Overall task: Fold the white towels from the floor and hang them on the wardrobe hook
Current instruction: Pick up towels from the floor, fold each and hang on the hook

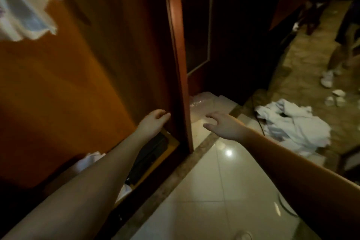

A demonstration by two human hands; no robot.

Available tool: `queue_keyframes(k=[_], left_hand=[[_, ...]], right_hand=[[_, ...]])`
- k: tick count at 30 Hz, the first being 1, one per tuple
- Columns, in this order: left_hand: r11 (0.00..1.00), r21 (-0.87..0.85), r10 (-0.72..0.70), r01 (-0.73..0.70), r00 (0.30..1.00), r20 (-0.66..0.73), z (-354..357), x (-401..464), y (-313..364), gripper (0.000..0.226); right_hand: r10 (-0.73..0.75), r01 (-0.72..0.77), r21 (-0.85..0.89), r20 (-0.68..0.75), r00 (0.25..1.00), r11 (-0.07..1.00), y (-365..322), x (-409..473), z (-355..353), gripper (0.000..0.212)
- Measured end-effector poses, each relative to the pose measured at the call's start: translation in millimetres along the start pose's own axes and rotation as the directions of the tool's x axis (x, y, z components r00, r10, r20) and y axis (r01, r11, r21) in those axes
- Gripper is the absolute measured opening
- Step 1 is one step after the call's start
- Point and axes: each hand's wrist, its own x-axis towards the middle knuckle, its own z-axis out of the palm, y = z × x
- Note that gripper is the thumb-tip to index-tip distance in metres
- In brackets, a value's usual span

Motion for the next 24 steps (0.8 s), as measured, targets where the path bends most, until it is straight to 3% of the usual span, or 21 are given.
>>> queue_keyframes(k=[9,24], left_hand=[[0.998,0.051,-0.054,0.046,0.985,0.163,177.2,84.2,77.8,0.042],[0.962,0.273,-0.132,0.004,0.883,0.451,368.5,250.9,138.2,0.046]], right_hand=[[0.259,-0.275,0.221,0.099,0.961,0.936,191.4,-19.1,-8.2,0.054],[0.551,-0.602,0.163,0.271,0.789,0.781,405.8,21.8,-21.5,0.057]])
